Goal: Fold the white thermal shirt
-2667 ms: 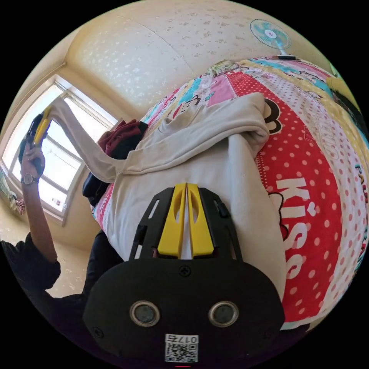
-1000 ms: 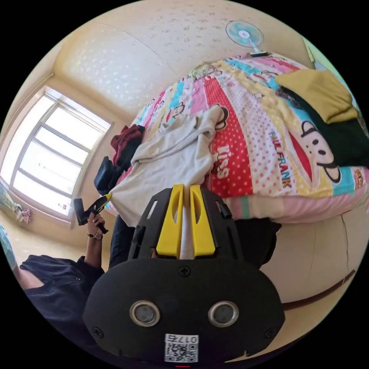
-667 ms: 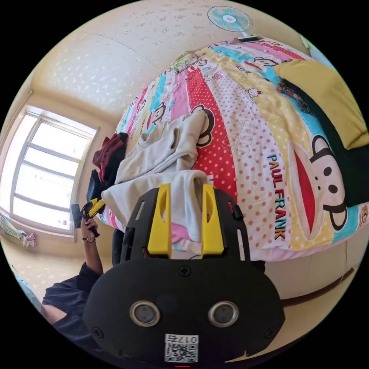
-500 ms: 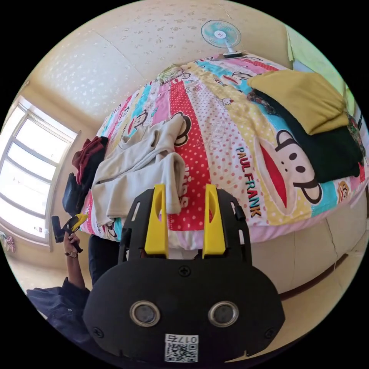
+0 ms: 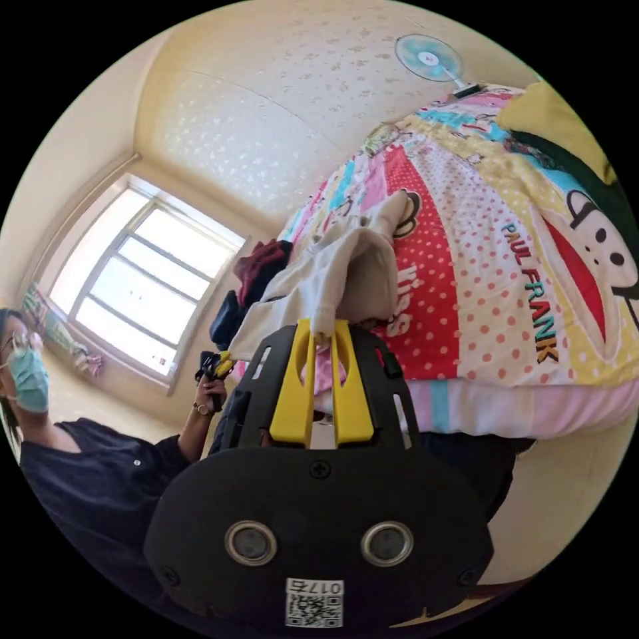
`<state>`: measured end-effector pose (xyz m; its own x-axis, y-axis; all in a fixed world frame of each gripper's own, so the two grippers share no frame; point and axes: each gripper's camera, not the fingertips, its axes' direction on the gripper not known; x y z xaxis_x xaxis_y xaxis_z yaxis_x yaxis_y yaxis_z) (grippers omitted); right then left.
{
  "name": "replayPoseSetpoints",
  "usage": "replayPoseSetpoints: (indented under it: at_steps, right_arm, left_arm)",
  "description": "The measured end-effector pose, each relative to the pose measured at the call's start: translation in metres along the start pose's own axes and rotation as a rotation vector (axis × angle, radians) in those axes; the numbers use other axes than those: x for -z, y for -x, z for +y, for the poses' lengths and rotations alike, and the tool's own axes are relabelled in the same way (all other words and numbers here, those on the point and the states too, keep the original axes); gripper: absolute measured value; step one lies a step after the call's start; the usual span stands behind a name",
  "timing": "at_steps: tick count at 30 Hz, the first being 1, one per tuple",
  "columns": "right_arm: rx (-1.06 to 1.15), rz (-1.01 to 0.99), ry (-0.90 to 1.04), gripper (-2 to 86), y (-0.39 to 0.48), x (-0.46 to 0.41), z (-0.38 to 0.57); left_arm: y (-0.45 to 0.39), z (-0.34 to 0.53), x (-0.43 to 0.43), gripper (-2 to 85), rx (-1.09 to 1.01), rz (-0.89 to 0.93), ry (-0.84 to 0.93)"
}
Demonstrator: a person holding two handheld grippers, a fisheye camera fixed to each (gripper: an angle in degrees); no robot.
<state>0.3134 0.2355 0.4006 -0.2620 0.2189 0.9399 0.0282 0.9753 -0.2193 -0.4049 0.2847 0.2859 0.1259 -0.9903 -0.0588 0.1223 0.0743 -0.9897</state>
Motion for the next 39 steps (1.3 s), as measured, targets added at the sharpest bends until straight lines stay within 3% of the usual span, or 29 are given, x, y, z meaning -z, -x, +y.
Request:
replayPoseSetpoints:
  at_steps: [5, 8, 15, 20, 23, 25, 27, 30, 34, 39]
  right_arm:
    - [0.171, -0.071, -0.007, 2.9, 0.072, 0.044, 0.002]
    - [0.189, -0.087, 0.03, 2.6, 0.102, 0.055, 0.007]
    - [0.352, -0.138, 0.0, 2.2, 0.178, 0.082, 0.043]
    - [0.257, 0.076, 0.054, 1.7, 0.162, 0.049, 0.016]
    - [0.199, 0.092, 0.044, 2.1, 0.128, 0.011, -0.033]
    - [0.022, 0.052, 0.002, 2.8, 0.076, -0.021, -0.086]
    - [-0.063, 0.026, 0.036, 3.6, 0.037, -0.053, -0.122]
    - [-0.189, 0.163, 0.11, 6.4, -0.005, -0.1, -0.151]
    - [-0.14, 0.372, 0.133, 11.5, -0.006, -0.12, -0.137]
    - [-0.175, 0.418, 0.219, 12.4, -0.024, -0.131, -0.083]
  left_arm:
    - [-0.075, 0.005, 0.059, 5.3, -0.106, 0.126, -0.046]
    - [-0.109, 0.014, 0.08, 5.1, -0.102, 0.012, -0.049]
    - [-0.158, 0.052, 0.105, 5.0, -0.168, 0.186, -0.048]
    - [-0.146, 0.016, 0.088, 5.1, -0.091, -0.187, -0.028]
    - [-0.121, -0.043, 0.072, 5.0, -0.107, -0.157, -0.073]
    - [-0.097, -0.092, 0.058, 5.1, -0.093, -0.215, -0.063]
    - [-0.055, -0.154, 0.038, 5.4, -0.027, -0.337, -0.055]
    - [-0.012, -0.196, 0.016, 11.5, 0.08, -0.512, -0.028]
    - [0.008, -0.194, 0.005, 14.4, 0.075, -0.597, 0.004]
    - [0.032, -0.134, -0.011, 13.8, 0.115, -0.617, 0.066]
